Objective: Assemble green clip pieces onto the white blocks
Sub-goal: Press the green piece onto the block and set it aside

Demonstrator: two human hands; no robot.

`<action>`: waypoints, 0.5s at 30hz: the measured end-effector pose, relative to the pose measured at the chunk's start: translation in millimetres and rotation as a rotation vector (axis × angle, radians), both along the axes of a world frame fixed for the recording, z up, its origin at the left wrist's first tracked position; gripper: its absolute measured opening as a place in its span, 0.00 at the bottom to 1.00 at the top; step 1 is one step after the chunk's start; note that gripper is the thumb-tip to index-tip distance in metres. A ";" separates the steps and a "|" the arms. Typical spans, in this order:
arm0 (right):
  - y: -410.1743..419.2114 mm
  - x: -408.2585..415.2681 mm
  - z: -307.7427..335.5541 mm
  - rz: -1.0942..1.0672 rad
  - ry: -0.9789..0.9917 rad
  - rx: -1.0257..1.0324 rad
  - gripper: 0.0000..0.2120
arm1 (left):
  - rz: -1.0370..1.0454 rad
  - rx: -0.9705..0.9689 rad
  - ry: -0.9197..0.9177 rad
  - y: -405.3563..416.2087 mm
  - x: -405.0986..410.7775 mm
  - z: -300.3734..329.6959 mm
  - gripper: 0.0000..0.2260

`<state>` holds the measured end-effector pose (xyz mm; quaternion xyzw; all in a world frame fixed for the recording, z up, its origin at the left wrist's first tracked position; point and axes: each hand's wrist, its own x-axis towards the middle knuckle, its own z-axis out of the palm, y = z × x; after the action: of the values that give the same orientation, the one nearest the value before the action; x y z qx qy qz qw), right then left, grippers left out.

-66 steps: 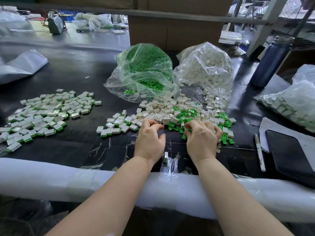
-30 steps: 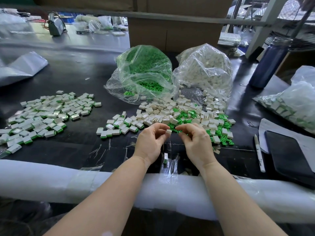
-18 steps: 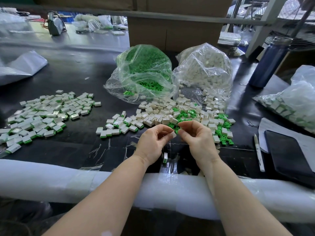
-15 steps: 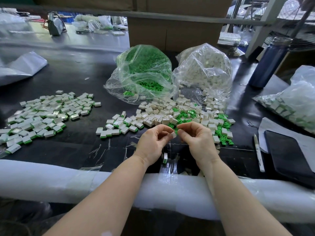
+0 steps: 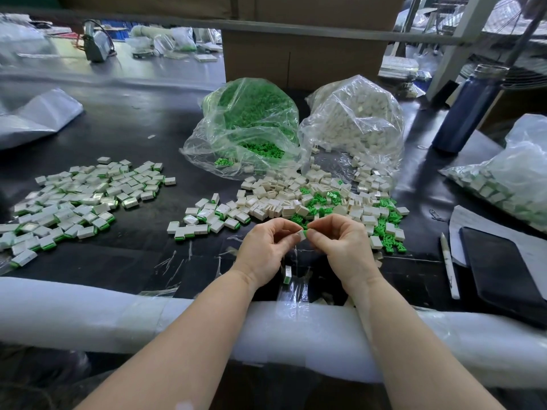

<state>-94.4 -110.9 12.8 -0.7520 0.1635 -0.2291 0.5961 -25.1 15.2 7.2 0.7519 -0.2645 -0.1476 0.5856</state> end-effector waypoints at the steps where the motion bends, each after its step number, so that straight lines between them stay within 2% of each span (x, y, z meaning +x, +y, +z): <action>1: 0.0 -0.3 0.2 0.008 0.000 0.013 0.08 | 0.001 -0.001 0.001 0.0 0.0 0.2 0.03; 5: 1.2 -1.8 1.2 0.062 -0.004 0.095 0.08 | 0.020 -0.020 0.010 0.0 0.2 1.0 0.03; 9: 2.4 -2.0 1.3 0.066 0.023 0.016 0.08 | 0.007 -0.004 -0.015 1.1 -0.6 1.1 0.06; 15: 4.3 -1.5 2.4 0.048 0.023 0.004 0.07 | 0.008 0.001 -0.017 0.8 -0.8 1.4 0.05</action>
<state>-96.0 -106.6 15.2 -0.7570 0.1526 -0.2059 0.6011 -25.9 16.0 8.5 0.7544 -0.2663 -0.1388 0.5837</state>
